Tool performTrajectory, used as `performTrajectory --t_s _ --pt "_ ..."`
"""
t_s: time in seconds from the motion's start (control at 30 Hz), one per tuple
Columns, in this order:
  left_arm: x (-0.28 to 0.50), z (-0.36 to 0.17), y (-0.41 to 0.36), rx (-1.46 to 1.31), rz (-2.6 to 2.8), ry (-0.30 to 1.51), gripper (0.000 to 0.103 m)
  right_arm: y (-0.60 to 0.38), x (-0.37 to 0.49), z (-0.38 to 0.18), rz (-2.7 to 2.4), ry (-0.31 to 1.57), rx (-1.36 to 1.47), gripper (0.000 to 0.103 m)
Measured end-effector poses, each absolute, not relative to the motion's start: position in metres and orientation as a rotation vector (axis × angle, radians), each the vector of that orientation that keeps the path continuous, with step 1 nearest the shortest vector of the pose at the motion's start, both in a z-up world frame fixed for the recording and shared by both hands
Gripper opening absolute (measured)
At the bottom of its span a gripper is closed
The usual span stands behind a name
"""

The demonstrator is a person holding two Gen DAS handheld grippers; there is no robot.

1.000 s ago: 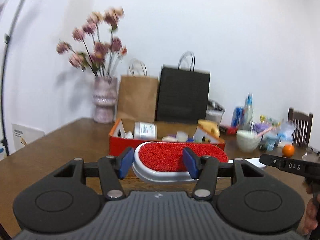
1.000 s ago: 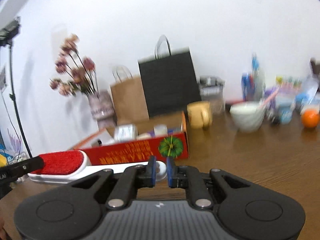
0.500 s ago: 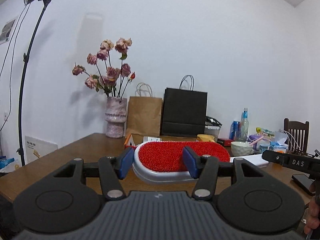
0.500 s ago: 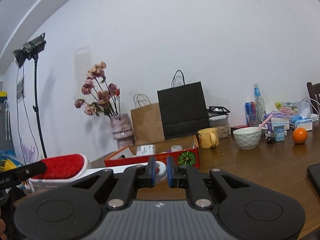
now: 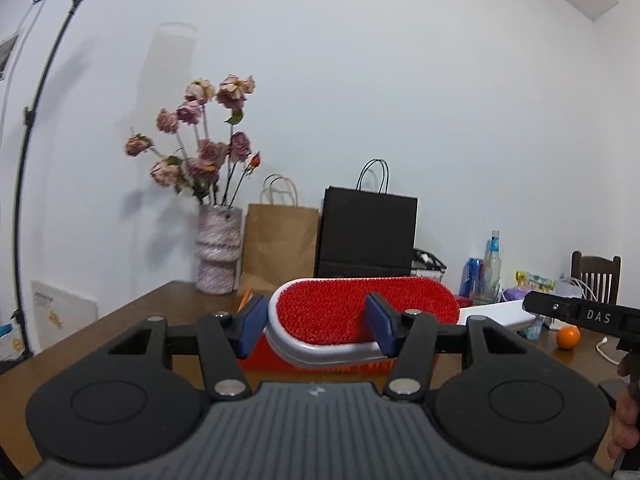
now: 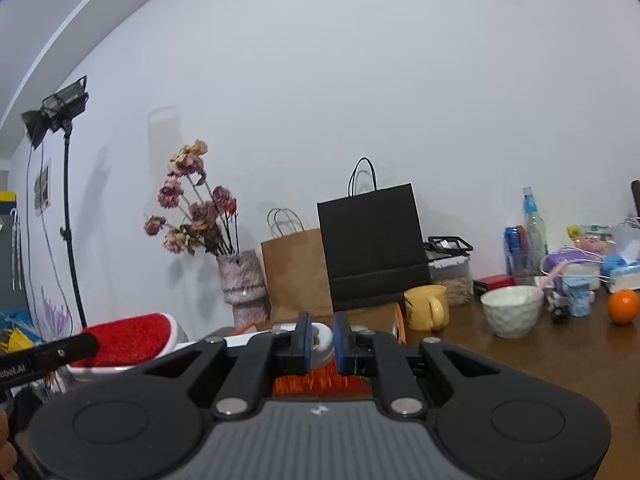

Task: Organize rigid objects
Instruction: 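Lift the lint roller with both tools and lower it into the red box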

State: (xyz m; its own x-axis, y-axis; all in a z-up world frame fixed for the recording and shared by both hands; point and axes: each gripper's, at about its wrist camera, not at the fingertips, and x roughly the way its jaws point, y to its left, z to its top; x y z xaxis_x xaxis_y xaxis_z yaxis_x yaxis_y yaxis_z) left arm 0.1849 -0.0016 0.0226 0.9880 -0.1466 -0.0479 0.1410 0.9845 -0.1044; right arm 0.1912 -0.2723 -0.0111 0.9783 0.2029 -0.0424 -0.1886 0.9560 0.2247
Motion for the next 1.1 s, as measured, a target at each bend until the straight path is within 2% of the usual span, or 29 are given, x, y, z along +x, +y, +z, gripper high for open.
performTrajectory --t_s 0.23,0.43,0.73,0.83,0.9,0.97,1.03,1.1 --pt "0.291 0.043 0.0 -0.109 -0.148 0.073 0.055 -0.283 0.299 0.012 0.239 0.135 0.268 0.012" --pt "0.381 0.04 0.0 -0.114 -0.184 0.158 0.055 -0.279 0.377 0.014 0.192 0.191 0.219 0.012" --pt "0.473 -0.002 0.005 -0.141 -0.173 0.382 0.055 -0.282 0.464 -0.042 0.193 0.437 0.3 0.012" --pt "0.491 -0.019 0.006 -0.135 -0.157 0.495 0.055 -0.273 0.474 -0.056 0.188 0.51 0.26 0.015" --pt "0.5 -0.027 0.009 -0.156 -0.143 0.554 0.055 -0.269 0.476 -0.063 0.202 0.529 0.258 0.023" --pt "0.503 -0.035 0.012 -0.168 -0.15 0.574 0.055 -0.268 0.476 -0.069 0.215 0.529 0.264 0.032" --pt "0.501 -0.037 0.01 -0.148 -0.137 0.567 0.056 -0.263 0.476 -0.072 0.227 0.534 0.249 0.032" --pt "0.498 -0.034 0.007 -0.12 -0.139 0.563 0.058 -0.256 0.473 -0.071 0.212 0.528 0.208 0.039"
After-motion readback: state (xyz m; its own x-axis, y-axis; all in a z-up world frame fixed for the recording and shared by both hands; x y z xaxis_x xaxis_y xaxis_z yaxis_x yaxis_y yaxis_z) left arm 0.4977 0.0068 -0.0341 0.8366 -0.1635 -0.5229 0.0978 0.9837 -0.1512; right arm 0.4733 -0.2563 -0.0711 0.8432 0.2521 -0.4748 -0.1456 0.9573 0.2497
